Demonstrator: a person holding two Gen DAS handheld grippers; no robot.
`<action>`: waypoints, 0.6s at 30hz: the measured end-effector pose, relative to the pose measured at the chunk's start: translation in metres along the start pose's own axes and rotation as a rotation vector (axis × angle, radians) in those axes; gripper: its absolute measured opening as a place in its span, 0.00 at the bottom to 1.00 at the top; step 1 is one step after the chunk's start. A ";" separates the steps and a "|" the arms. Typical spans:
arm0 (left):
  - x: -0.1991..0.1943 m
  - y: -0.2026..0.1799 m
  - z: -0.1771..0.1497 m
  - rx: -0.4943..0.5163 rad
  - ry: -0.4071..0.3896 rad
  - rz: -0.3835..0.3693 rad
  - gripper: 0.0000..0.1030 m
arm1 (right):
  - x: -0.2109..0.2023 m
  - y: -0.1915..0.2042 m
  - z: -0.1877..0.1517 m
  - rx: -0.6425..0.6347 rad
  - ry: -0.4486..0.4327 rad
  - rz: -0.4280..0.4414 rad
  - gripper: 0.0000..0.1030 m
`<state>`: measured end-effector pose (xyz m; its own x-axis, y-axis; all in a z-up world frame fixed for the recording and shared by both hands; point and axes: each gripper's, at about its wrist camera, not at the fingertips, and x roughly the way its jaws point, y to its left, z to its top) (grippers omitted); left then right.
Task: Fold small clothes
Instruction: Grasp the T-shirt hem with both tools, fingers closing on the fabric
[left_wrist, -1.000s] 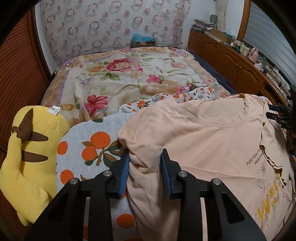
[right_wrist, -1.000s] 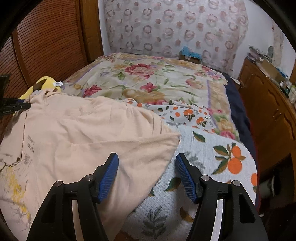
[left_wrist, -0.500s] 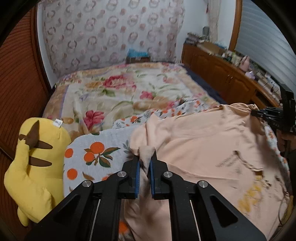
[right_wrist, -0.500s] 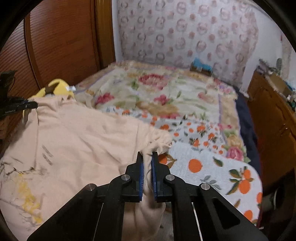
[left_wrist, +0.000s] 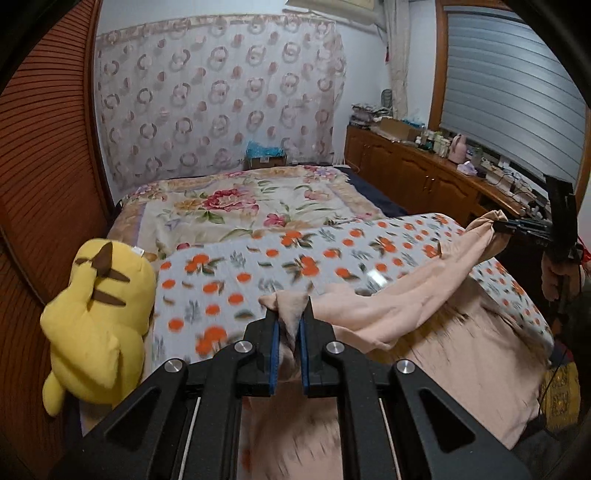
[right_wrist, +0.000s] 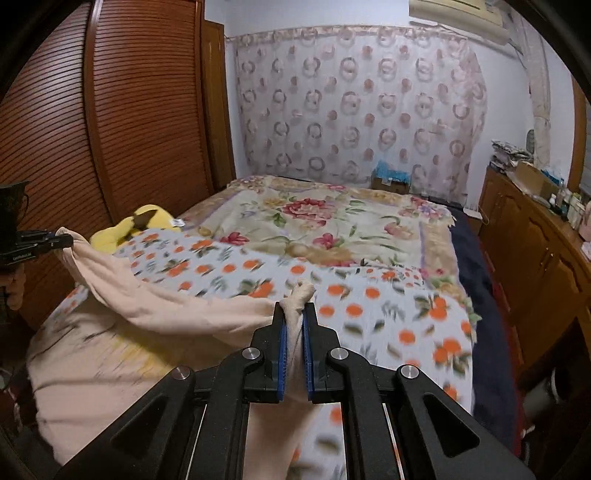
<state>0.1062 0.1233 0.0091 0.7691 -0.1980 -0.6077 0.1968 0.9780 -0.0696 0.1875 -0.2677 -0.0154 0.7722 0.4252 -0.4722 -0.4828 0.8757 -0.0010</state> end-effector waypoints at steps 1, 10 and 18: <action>-0.008 -0.004 -0.009 0.002 -0.002 0.003 0.09 | -0.010 0.002 -0.010 0.006 -0.001 0.003 0.07; -0.069 -0.024 -0.077 0.003 -0.008 0.022 0.09 | -0.095 0.017 -0.091 0.081 0.011 0.060 0.07; -0.098 -0.026 -0.095 -0.011 -0.004 0.058 0.09 | -0.135 0.035 -0.091 0.027 0.081 0.044 0.07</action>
<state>-0.0325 0.1234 -0.0050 0.7816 -0.1414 -0.6075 0.1451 0.9885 -0.0434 0.0283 -0.3150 -0.0320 0.7142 0.4442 -0.5410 -0.5030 0.8631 0.0447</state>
